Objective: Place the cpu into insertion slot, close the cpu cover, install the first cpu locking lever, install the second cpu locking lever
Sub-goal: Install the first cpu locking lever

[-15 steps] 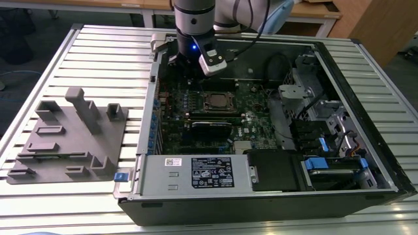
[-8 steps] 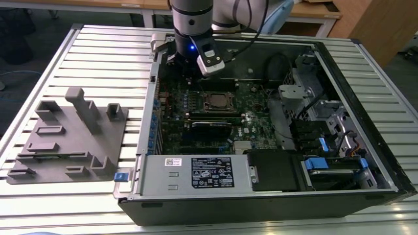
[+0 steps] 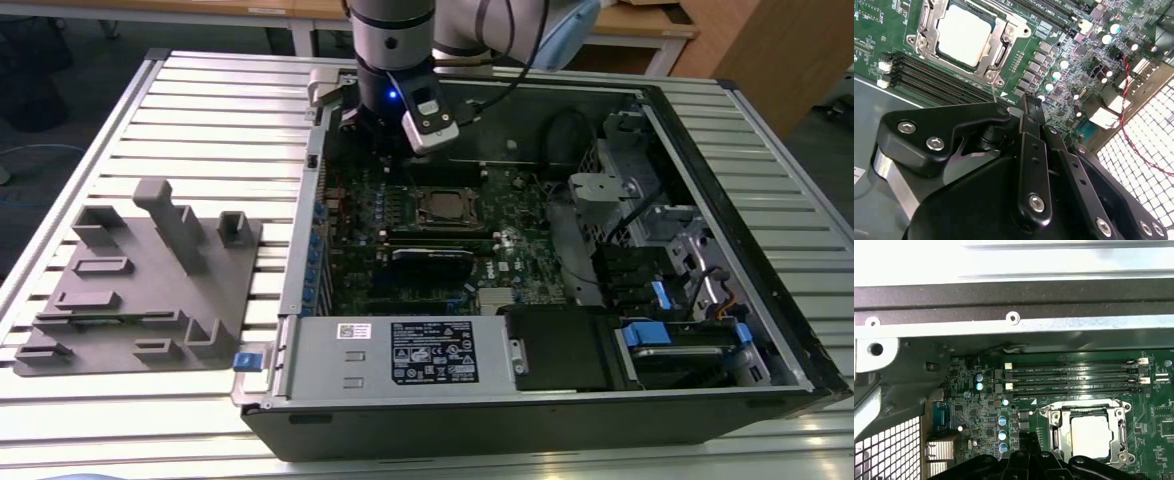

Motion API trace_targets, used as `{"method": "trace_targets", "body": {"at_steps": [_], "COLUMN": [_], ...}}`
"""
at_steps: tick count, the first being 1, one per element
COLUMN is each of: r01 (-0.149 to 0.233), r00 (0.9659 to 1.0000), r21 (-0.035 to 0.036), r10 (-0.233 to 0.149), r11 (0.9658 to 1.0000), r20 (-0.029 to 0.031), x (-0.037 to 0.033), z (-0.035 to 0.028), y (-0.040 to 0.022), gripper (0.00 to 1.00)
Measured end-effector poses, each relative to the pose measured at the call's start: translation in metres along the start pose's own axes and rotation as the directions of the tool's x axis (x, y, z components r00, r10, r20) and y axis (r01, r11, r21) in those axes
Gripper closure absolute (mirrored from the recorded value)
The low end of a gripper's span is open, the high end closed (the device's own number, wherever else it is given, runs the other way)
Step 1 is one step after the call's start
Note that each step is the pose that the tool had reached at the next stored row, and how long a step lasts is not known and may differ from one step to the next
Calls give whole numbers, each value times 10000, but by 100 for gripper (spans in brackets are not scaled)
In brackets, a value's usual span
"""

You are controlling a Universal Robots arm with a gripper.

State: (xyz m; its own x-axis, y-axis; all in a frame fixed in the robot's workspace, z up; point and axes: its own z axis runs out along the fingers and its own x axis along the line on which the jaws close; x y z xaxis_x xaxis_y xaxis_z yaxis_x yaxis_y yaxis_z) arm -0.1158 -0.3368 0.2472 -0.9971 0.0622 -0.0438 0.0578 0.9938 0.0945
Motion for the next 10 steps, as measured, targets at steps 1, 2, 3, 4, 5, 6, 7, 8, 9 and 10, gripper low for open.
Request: {"method": "trace_targets", "body": {"at_steps": [1,2,3,4,5,6,7,8,9,10], "r01": [0,-2,-7,-15,-22,-26,-28,-27,-29,-30], "r00": [10000,10000,10000,10000,10000,10000,10000,10000,10000,10000], "r21": [-1,-49,-185,-313,-419,-490,-519,-526,-543,-578], "r10": [0,2,7,14,21,25,26,26,27,28], "r11": [10000,10000,9998,9995,9991,9988,9986,9986,9985,9983], "r20": [0,-4,-12,-20,-25,-30,-32,-33,-34,-36], "x": [0,2,6,10,17,27,37,47,58,70], "z": [0,-1,-1,-2,-2,-2,-3,-3,-1,1], "y": [0,-1,-1,-1,-1,-2,-2,-3,-4,-5], "gripper": [89,89,89,89,89,89,89,89,89,89]}}
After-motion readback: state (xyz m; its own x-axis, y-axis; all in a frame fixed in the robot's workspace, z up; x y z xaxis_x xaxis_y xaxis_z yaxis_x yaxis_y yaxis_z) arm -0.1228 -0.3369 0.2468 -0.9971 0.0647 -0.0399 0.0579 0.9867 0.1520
